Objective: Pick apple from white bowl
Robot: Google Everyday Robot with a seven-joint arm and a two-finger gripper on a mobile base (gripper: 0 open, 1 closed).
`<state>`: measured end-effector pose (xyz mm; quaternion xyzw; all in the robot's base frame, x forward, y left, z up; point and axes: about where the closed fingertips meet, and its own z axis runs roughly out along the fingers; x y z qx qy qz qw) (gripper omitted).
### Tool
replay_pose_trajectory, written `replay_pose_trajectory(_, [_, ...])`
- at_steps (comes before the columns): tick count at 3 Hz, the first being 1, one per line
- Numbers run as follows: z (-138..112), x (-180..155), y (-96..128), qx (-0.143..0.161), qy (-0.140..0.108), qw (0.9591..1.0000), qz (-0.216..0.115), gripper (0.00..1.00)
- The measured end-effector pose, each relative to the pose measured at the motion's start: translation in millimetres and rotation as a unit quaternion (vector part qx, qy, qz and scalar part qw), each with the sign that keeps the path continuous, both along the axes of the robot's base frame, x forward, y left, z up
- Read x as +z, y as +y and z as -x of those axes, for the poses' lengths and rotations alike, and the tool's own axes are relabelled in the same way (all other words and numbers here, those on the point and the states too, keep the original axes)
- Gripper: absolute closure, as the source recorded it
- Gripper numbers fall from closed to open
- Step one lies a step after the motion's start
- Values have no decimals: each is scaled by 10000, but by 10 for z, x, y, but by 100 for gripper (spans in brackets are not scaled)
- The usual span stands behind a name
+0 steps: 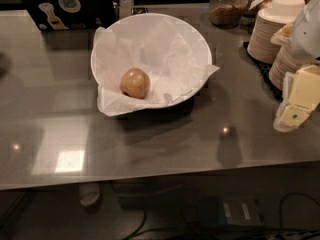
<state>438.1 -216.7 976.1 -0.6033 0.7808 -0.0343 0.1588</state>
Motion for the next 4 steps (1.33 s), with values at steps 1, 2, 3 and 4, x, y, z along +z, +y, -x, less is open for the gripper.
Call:
replay_pose_trajectory(1, [-1, 0, 1, 1, -1, 10000, -1, 0])
replay_pose_trajectory(2, [-224, -87, 240, 256, -54, 9996, -97, 0])
replay_pose_trajectory(3, [-552, -134, 586, 683, -194, 9973, -213, 0])
replay_pose_trajectory(4, [-844, -194, 915, 1068, -263, 9932, -379, 0])
